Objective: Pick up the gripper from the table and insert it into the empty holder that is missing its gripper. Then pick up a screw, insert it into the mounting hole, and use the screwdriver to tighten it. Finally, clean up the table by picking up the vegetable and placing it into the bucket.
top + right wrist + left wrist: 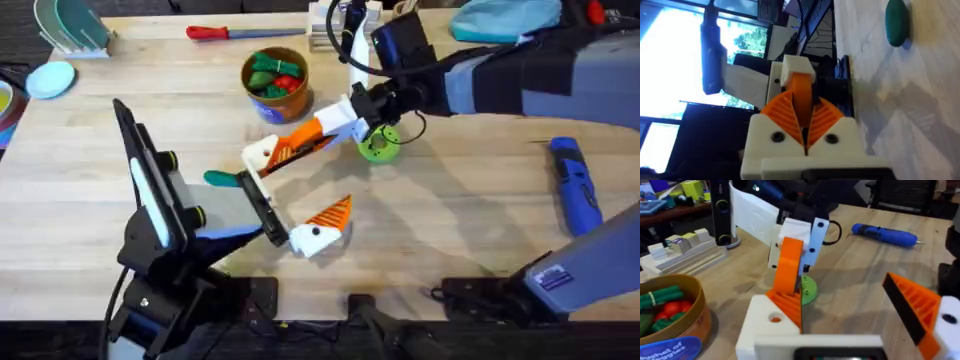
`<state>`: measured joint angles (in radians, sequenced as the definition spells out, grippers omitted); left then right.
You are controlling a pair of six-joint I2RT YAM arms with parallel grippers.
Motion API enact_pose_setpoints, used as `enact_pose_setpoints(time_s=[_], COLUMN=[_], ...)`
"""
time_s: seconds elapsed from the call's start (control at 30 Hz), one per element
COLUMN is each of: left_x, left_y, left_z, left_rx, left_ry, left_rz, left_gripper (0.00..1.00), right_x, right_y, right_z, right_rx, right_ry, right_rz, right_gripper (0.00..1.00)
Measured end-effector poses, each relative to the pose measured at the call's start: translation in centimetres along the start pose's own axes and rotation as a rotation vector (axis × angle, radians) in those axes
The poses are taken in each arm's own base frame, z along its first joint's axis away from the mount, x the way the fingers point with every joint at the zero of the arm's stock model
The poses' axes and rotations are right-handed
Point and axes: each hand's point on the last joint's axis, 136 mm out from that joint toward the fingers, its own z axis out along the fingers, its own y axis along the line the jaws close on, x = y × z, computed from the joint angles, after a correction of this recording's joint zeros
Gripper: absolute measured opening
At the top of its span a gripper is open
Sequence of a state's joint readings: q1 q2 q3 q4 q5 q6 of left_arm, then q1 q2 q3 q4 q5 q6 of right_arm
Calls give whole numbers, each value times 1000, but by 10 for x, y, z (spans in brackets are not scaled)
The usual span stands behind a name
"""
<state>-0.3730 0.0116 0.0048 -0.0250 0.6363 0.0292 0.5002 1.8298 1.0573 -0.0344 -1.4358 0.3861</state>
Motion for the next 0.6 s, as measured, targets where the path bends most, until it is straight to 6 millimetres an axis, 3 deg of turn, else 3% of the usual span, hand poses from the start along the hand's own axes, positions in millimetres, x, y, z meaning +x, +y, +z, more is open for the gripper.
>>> enact_pose_setpoints(time_s=[0.37,0.6], left_x=[0,0], left_y=[10,18], left_z=[0,-1], left_rx=[-54,-105], left_ry=[-1,1], left_rz=[2,1], left_gripper=[993,993], right_x=[-7,-6], right_y=[-1,-1], right_z=[3,3], right_rx=[18,18], right_ry=[-10,-10], right_rz=[-9,10], right_gripper=[9,86])
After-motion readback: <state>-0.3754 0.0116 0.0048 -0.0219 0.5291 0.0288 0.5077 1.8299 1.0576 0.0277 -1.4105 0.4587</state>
